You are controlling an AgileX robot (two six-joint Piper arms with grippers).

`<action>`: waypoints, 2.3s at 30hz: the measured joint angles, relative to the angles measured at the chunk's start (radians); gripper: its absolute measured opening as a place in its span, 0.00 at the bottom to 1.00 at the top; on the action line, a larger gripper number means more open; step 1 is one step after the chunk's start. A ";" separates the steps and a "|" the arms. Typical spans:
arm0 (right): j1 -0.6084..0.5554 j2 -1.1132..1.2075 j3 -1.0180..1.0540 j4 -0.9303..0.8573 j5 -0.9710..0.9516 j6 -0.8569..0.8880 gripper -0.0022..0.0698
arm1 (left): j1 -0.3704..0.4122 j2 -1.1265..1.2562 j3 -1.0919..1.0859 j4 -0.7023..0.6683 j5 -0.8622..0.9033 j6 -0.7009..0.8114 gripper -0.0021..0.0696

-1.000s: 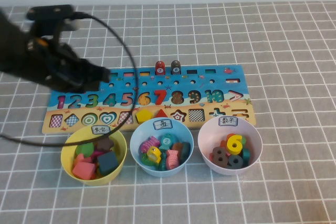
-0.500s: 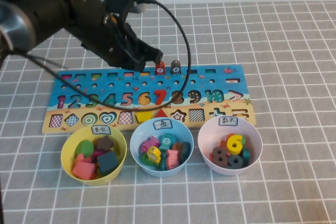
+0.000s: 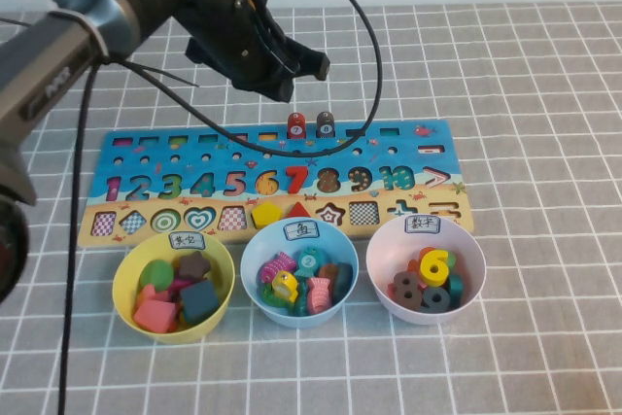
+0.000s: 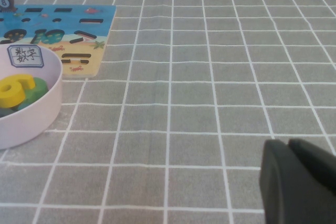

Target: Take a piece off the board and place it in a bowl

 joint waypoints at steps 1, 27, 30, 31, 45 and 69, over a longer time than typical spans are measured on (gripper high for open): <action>0.000 0.000 0.000 0.000 0.000 0.000 0.01 | 0.000 0.016 -0.017 0.003 0.005 -0.008 0.02; 0.000 0.000 0.000 0.000 0.000 0.000 0.01 | 0.000 0.194 -0.141 0.096 -0.050 -0.148 0.53; 0.000 0.000 0.000 0.000 0.000 0.000 0.01 | 0.000 0.197 -0.141 0.096 -0.072 -0.156 0.53; 0.000 0.000 0.000 0.000 0.000 0.000 0.01 | 0.000 0.197 -0.141 0.096 -0.075 -0.156 0.53; 0.000 -0.002 0.000 0.000 0.000 0.000 0.01 | 0.000 0.244 -0.141 0.100 -0.122 -0.181 0.53; 0.000 -0.002 0.000 0.000 0.000 0.000 0.01 | 0.000 0.266 -0.141 0.098 -0.205 -0.199 0.53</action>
